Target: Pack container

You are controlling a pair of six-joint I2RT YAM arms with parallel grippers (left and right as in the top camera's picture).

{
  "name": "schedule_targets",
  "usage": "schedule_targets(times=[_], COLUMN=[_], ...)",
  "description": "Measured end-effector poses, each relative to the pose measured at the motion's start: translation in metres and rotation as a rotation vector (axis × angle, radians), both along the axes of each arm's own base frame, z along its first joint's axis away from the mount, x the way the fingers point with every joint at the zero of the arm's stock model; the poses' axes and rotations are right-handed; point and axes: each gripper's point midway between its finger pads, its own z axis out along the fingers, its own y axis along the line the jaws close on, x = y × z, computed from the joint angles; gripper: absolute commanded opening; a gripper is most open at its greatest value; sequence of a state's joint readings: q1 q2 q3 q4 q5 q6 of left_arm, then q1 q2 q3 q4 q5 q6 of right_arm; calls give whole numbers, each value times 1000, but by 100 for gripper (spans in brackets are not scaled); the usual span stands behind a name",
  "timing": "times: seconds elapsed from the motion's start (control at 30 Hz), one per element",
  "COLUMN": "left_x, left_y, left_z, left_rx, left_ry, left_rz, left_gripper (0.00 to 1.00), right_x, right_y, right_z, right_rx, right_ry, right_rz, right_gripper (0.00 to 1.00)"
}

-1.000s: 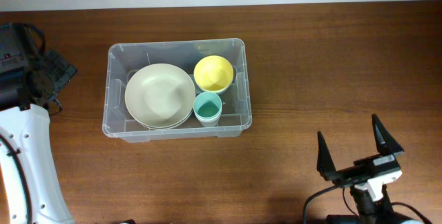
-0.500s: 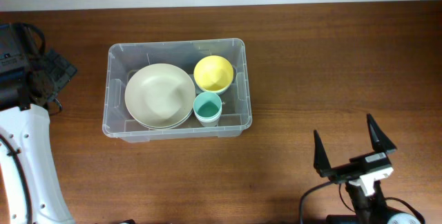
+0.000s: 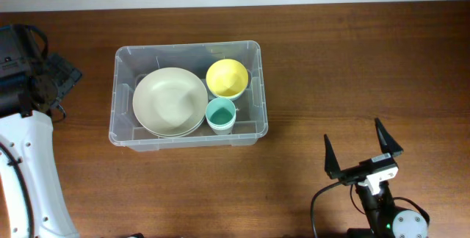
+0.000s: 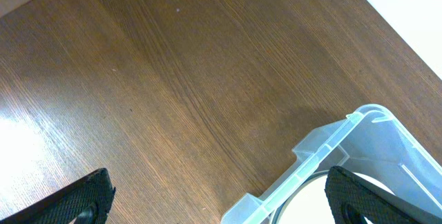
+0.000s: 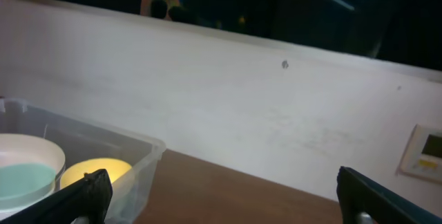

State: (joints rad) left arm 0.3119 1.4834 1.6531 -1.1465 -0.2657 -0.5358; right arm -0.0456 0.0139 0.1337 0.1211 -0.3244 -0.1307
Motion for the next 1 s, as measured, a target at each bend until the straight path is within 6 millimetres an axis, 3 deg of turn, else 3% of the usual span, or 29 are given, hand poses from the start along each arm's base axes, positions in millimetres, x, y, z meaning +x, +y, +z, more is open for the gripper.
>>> schedule_targets(times=[0.27, 1.0], left_x=[0, 0], left_y=[0, 0], left_z=[0, 0], left_rx=[0, 0], left_ry=[0, 0], left_rz=[0, 0], left_gripper=[100, 100], right_x=[5, 15], right_y=[1, 2], right_z=[-17, -97], right_rx=[0, 11], right_ry=[35, 288], right_rz=[6, 19], right_gripper=[99, 99])
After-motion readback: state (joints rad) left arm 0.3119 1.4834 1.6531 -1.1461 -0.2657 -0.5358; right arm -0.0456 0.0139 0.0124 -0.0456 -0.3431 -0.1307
